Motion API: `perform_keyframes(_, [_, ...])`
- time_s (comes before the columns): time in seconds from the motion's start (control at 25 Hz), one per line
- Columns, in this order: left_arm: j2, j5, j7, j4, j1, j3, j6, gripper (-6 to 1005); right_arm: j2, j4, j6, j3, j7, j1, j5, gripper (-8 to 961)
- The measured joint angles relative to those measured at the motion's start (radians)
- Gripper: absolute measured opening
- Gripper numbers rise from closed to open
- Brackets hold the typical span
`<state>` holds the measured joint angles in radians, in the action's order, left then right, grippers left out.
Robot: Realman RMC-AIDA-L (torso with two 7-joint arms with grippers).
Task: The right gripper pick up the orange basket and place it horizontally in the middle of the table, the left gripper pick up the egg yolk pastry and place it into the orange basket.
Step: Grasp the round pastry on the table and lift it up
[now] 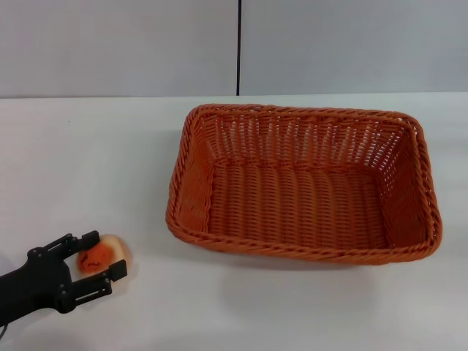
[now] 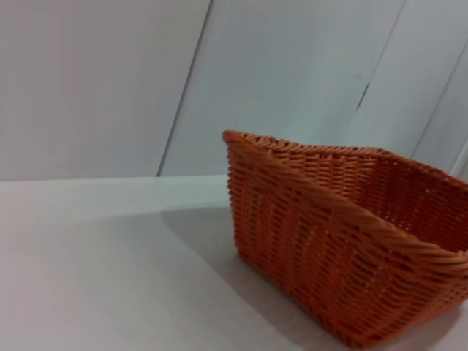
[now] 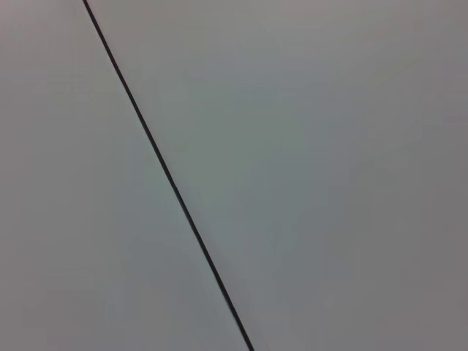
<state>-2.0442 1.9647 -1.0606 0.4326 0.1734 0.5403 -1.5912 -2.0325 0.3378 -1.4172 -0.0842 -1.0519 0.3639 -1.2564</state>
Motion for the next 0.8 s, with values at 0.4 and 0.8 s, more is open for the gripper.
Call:
perform_keyframes(0.4, [-0.001, 0.0, 0.003, 0.0, -0.003, 0.004, 0.023, 707, -0.001, -0.002, 0.0, -0.006, 0.0, 0.001, 0.0, 390])
perform_keyframes(0.8, [-0.003, 0.007, 0.014, 0.0, 0.001, 0.007, 0.026, 701, -0.003, -0.002, -0.001, -0.006, 0.0, -0.007, 0.0, 390])
